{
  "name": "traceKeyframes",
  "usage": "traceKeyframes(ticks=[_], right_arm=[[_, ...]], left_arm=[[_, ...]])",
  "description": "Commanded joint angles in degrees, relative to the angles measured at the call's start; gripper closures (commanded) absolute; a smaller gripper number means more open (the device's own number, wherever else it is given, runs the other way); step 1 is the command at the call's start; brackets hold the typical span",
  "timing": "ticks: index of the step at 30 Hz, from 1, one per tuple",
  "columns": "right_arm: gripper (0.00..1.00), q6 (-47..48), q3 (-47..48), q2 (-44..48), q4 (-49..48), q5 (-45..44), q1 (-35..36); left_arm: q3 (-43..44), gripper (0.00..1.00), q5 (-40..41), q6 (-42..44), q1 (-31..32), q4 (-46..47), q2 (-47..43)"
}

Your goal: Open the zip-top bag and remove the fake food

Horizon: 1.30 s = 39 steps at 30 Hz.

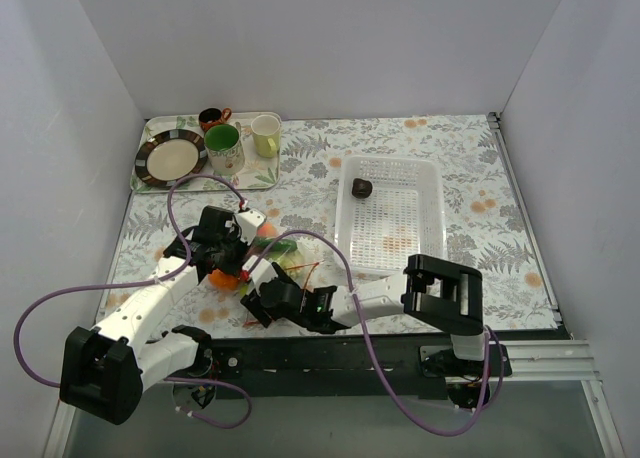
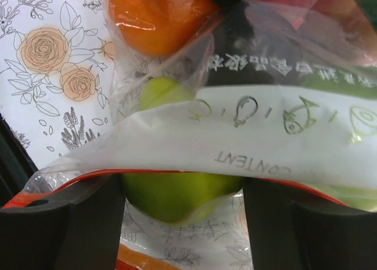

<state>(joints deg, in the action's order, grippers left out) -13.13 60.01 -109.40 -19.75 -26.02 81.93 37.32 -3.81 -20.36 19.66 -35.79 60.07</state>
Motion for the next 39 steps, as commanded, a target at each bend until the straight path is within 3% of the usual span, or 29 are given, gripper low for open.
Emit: traceKeyframes(ticks=[1, 4, 13, 16, 20, 23, 24, 29, 32, 33, 34, 39], right_arm=[[0.47, -0.5, -4.09, 5.51, -3.36, -1.66, 0.16], [0.55, -1.29, -7.09, 10.78, -3.19, -3.07, 0.25], [0.56, -3.66, -18.61, 30.72, 2.16, -3.59, 0.51], [0.54, -4.19, -20.63, 36.88, 6.11, -7.01, 0.51], [0.54, -2.0, -21.77, 43.91, 9.99, -19.46, 0.16], [0.55, 1.43, -21.43, 49.71, 10.78, -25.28, -4.39], [0.56, 0.74, -21.08, 50.51, 13.39, -25.83, -9.02], [0.6, -1.72, -21.86, 53.33, 16.49, -21.46, -23.29], [0.37, -3.13, -19.42, 50.19, 20.01, -18.47, -28.31], [0.14, -3.13, -18.45, 49.12, 22.36, -18.1, -29.01], [0.03, -3.74, -17.48, 47.98, 24.91, -18.1, -29.02], [0.02, -4.1, -11.16, 43.84, 30.29, -19.59, -29.02]], left_arm=[[-0.06, 1.0, -0.93, -0.47, 0.11, -3.41, -0.48], [-0.4, 1.0, 1.0, 0.23, 0.03, -2.36, -0.4], [6.44, 1.0, 7.94, 1.47, 0.12, -0.24, 5.23], [7.42, 1.0, 7.33, 1.2, 0.11, -0.25, 5.84], [7.24, 1.0, 5.84, 0.06, 0.03, -0.94, 5.84], [7.06, 1.0, 4.7, -0.73, 0.03, -2.09, 5.49], [6.98, 1.0, 4.52, -0.82, 0.03, -2.61, 5.14], [7.33, 1.0, 3.99, -1.44, 0.03, -3.23, 4.53], [7.15, 1.0, 3.9, -1.61, 0.03, -2.97, 4.7], [7.06, 1.0, 3.9, -1.61, 0.11, -2.88, 4.79], [7.06, 1.0, 3.9, -1.79, 0.03, -2.79, 4.88], [6.71, 1.0, 3.9, -1.53, 0.03, -2.62, 5.23]])
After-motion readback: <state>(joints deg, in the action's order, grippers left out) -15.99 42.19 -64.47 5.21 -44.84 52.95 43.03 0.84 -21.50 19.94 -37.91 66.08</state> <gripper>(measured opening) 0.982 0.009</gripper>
